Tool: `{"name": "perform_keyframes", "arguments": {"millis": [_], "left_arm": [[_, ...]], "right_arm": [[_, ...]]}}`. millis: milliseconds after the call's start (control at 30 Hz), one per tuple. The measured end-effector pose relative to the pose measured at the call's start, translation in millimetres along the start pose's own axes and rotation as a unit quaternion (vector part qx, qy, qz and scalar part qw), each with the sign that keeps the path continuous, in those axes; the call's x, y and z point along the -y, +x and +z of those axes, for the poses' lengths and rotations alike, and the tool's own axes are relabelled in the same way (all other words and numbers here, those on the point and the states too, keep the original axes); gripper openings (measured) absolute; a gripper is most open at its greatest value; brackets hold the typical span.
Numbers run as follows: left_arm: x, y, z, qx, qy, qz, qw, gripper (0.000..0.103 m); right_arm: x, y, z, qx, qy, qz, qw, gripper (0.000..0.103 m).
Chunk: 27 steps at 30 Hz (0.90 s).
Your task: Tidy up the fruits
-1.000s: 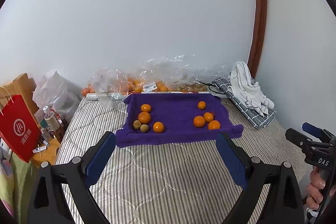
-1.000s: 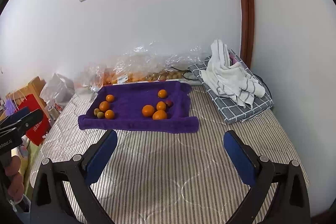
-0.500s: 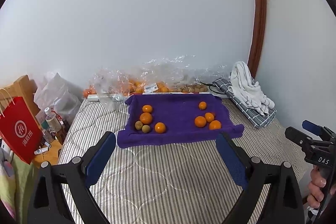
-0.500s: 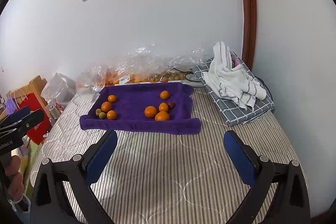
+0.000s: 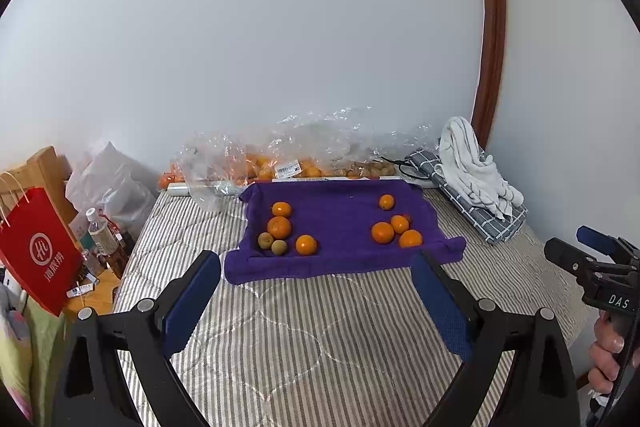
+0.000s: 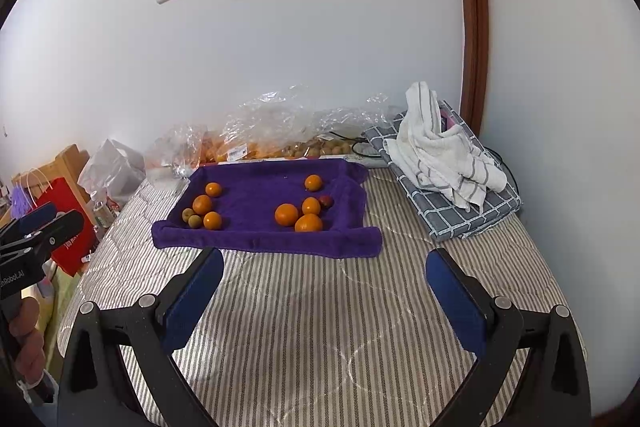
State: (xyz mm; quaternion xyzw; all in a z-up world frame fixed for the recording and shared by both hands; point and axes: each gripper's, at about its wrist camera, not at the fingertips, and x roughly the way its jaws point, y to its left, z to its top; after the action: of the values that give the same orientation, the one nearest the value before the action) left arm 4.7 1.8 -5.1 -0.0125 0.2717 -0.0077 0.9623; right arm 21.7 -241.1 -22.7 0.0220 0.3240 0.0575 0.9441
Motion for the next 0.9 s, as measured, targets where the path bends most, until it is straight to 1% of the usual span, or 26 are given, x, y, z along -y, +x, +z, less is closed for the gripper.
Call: {"name": "perform_keyframes", "arguments": {"millis": [67, 167, 567, 900], "left_arm": [[-0.9, -0.3, 0.4, 0.004, -0.003, -0.001, 1.0000, 0.097], [-1.3, 2.2, 1.8, -0.003, -0.004, -0.008, 1.0000, 0.097], [1.1, 2.8, 2.1, -0.004, -0.003, -0.004, 1.0000, 0.097], [1.7, 5.8, 2.0, -0.010, -0.004, -0.009, 0.9999, 0.097]], "right_arm": [[0.2, -0.3, 0.7, 0.002, -0.002, -0.001, 1.000, 0.100], [1.9, 0.0, 0.7, 0.002, 0.001, -0.001, 1.000, 0.100], [3.3, 2.3, -0.6, 0.000, 0.000, 0.000, 1.000, 0.100], [3.1, 4.1, -0.6, -0.001, -0.001, -0.002, 1.000, 0.100]]}}
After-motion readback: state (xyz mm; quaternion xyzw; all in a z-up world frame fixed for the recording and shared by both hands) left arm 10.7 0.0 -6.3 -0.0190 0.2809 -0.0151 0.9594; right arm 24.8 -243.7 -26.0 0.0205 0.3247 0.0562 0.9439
